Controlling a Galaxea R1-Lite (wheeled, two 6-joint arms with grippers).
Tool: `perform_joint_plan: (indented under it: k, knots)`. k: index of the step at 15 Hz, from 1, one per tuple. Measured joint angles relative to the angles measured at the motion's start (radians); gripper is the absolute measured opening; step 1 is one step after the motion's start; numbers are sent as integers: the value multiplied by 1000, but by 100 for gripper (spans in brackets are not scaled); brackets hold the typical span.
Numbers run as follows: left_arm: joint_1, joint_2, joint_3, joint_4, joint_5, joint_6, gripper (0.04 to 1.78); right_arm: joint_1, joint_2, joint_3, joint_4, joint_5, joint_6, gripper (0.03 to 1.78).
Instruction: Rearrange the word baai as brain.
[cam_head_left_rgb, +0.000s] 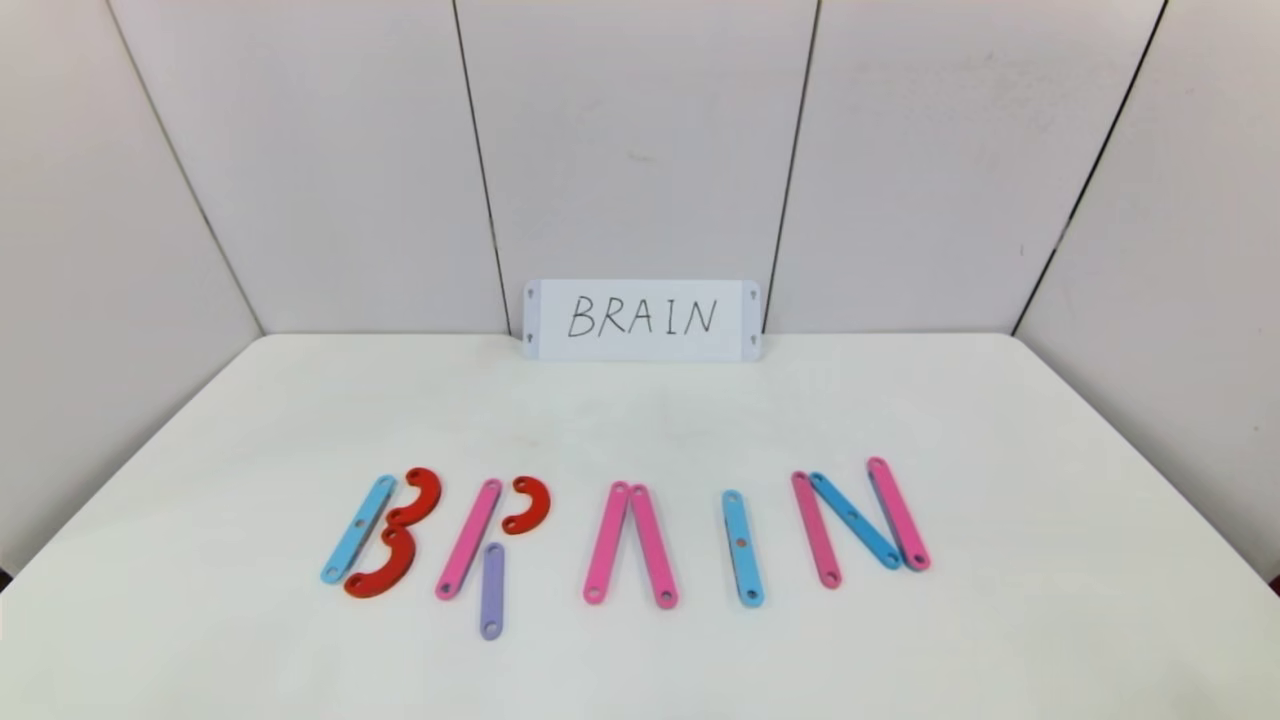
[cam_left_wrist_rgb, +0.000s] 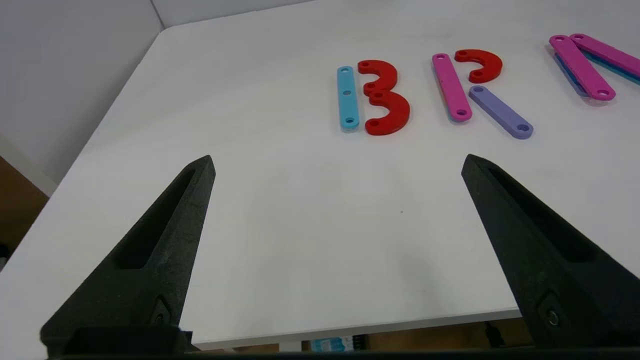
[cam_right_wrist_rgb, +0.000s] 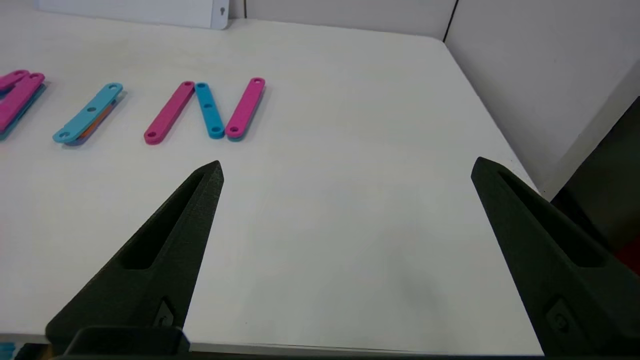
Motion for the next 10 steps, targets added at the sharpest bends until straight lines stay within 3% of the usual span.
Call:
perform_joint_plan:
  k: [10]
  knots:
    - [0,0,2,0,3,-34,173,-1,0,1,0,-4,17,174]
